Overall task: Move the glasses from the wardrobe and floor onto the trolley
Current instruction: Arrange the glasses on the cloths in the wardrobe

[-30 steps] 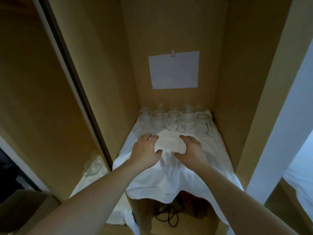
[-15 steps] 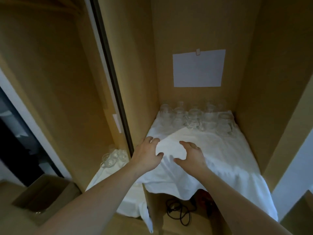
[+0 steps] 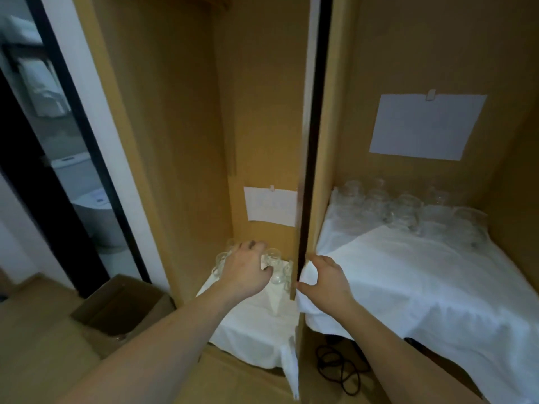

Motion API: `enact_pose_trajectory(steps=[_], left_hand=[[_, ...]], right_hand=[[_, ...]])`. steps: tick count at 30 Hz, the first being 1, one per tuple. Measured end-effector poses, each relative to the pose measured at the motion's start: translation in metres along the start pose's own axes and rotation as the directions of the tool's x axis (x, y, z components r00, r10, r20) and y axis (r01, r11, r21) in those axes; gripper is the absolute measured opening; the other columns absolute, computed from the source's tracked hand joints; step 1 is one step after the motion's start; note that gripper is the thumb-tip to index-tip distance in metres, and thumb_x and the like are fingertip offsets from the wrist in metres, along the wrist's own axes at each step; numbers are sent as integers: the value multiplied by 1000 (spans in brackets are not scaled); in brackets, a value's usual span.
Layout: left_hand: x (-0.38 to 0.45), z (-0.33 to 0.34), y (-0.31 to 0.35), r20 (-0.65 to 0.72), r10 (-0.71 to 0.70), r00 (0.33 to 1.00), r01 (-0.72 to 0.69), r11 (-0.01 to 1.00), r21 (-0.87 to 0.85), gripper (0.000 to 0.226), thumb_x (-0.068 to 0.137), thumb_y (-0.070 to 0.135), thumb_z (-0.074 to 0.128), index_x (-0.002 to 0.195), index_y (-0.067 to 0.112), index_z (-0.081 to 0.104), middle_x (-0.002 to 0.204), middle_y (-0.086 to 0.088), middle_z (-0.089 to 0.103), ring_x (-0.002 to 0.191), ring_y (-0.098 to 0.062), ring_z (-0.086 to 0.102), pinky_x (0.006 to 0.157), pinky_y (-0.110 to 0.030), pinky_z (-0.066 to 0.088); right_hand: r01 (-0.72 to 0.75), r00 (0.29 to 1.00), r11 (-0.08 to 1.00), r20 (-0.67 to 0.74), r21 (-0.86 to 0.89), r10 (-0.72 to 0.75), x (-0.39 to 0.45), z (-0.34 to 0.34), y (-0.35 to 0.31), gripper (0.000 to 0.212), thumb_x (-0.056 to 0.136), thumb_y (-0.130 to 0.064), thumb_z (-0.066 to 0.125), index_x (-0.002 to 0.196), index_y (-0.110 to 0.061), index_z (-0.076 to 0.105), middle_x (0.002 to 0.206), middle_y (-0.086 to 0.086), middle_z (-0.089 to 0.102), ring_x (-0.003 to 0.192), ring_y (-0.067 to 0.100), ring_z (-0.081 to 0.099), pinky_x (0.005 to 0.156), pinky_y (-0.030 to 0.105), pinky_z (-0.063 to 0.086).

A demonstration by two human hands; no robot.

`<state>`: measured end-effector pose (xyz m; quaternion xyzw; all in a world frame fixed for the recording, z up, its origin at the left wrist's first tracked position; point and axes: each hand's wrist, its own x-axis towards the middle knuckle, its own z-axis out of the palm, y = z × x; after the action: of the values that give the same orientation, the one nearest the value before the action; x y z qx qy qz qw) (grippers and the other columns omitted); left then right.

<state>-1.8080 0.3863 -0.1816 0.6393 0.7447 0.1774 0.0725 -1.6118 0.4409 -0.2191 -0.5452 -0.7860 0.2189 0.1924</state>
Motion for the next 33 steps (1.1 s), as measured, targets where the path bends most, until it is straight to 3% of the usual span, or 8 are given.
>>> enact_pose_trajectory(steps=[11,17,24,33], left_hand=[[1,-12,-135,77,-87,993,93,993,-71,62,91,30,58,150,24,40,149,-6,44,138,-30,34,110,-44,39],[11,10,-165,176,-140,974,158,983,-97,64,91,35,60,150,23,39,149,-7,44,136,-30,37,109,-41,39],[40,18,-193,155,-214,964,227,971,-70,60,91,43,61,145,25,43,141,-4,52,126,-28,47,102,-40,46],[122,28,-215,208,-315,926,326,945,-18,64,93,44,62,149,23,40,149,-5,44,130,-29,46,105,-36,44]], right_hand=[[-49,992,999,117,-20,51,8,93,-84,76,86,-45,73,152,-30,40,154,0,42,135,20,46,105,31,43],[-80,980,996,179,-40,85,21,119,-92,77,87,-47,71,153,-31,37,154,0,41,128,19,53,99,29,46],[-58,974,998,219,15,54,79,146,-96,73,87,-43,73,151,-28,41,152,3,43,130,22,51,101,28,42],[-95,951,992,302,85,65,162,175,-81,71,87,-41,73,150,-28,43,149,3,46,131,22,51,102,26,41]])
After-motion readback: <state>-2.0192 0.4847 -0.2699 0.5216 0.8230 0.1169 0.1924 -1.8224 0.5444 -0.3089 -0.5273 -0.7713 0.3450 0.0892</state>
